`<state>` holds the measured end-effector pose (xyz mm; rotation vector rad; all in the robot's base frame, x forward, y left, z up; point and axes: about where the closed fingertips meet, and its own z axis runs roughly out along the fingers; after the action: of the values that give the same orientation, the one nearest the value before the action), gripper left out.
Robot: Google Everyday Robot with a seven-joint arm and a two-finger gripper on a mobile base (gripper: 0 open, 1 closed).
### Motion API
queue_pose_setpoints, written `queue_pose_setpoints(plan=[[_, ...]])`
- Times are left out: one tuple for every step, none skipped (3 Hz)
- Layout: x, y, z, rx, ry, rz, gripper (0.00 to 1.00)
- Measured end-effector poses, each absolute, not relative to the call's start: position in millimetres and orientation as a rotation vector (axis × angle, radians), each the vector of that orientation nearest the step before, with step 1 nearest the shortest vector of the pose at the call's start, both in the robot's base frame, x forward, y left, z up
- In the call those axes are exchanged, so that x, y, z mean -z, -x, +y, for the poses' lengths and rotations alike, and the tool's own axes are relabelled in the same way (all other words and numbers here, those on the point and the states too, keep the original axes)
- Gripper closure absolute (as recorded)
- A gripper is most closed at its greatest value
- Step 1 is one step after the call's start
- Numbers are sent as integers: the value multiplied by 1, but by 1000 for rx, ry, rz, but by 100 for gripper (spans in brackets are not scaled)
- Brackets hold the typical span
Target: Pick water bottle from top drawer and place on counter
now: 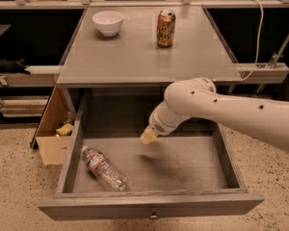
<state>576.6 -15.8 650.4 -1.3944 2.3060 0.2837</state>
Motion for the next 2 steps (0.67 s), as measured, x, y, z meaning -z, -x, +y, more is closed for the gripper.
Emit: queue_pose_setpoints(plan=[[-659,-567,2,-370,1452,2268,16],[-660,-559,25,-472,1493,2271,0]])
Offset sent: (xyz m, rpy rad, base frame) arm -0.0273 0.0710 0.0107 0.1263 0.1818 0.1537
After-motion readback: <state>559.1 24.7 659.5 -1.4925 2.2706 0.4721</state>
